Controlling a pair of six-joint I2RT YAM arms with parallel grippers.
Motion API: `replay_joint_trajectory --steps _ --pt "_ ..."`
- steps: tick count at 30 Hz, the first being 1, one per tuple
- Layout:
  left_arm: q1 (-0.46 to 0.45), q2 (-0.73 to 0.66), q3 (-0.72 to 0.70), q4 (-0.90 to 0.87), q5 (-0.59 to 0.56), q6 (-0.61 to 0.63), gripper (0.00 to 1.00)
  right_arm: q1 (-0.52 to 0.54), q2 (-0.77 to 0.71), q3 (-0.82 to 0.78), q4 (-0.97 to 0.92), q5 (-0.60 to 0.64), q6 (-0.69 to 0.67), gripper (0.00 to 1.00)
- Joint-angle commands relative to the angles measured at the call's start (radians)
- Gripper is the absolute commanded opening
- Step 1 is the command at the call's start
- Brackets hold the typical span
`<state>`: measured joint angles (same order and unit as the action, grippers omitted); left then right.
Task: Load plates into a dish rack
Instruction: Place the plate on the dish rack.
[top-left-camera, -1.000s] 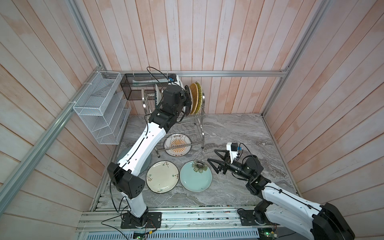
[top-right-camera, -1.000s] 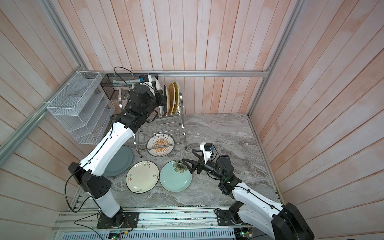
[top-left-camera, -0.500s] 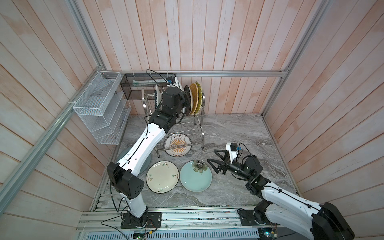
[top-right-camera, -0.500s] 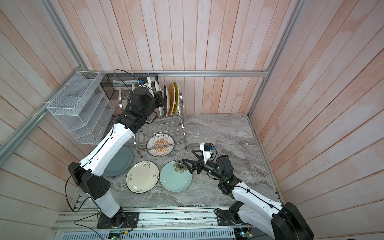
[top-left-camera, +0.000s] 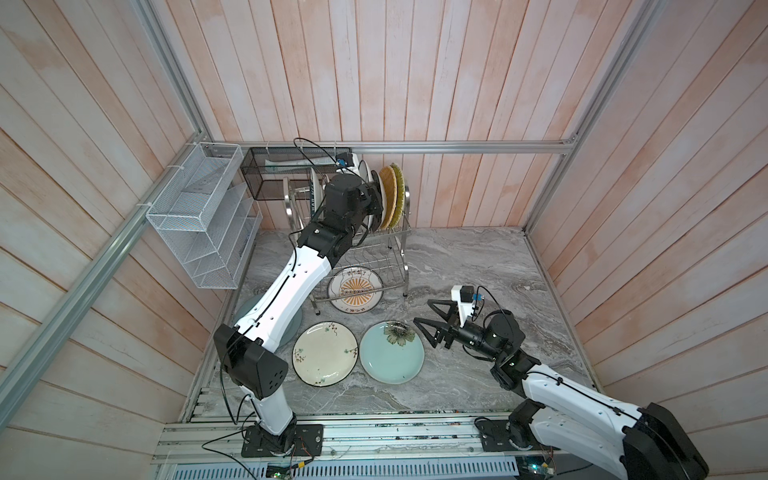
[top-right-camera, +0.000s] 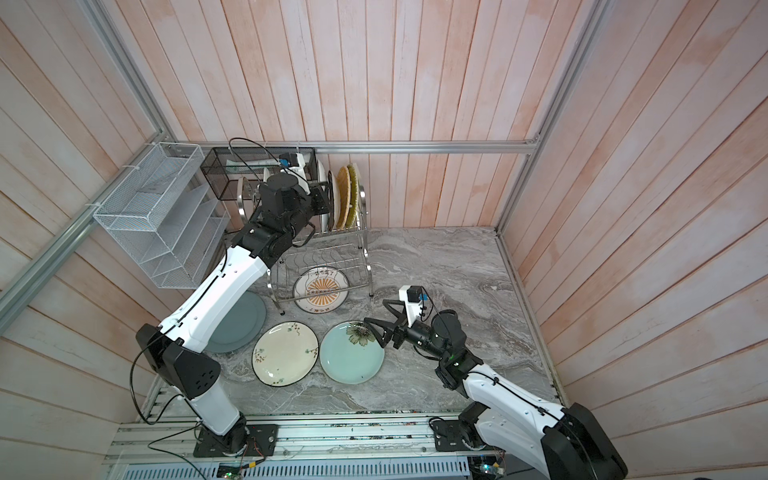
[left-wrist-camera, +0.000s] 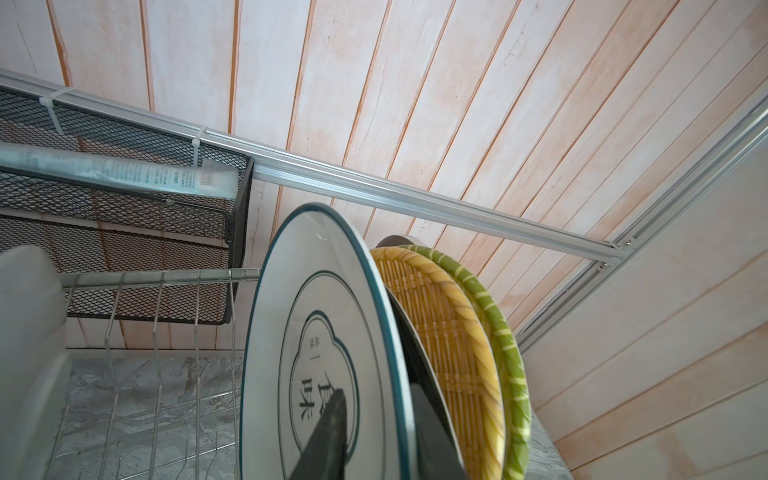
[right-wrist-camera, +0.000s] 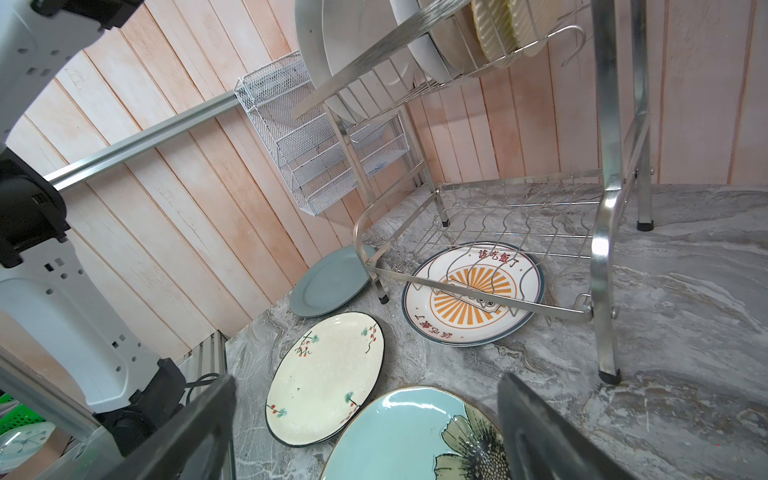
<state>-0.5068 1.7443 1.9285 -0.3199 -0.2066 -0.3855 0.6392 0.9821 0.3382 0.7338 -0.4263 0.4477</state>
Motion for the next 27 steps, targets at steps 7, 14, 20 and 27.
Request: replay_joint_trajectory --steps 7,14,20,27 --pt "-0.002 -0.040 0.096 -0.027 0.051 0.009 0.33 0.007 0.010 0.010 0.014 0.012 -0.007 0.98" --pt "-0.002 -0.083 0.118 -0.048 0.079 0.009 0.34 0.008 0.008 0.012 0.003 0.027 -0.016 0.98" --pt "-0.002 -0.170 0.122 -0.096 0.170 0.020 0.42 0.007 0.001 0.008 -0.035 0.124 -0.039 0.98" --pt "0.003 -0.454 -0.138 -0.166 0.185 0.204 0.93 0.005 0.018 0.060 -0.174 0.278 -0.071 0.98"
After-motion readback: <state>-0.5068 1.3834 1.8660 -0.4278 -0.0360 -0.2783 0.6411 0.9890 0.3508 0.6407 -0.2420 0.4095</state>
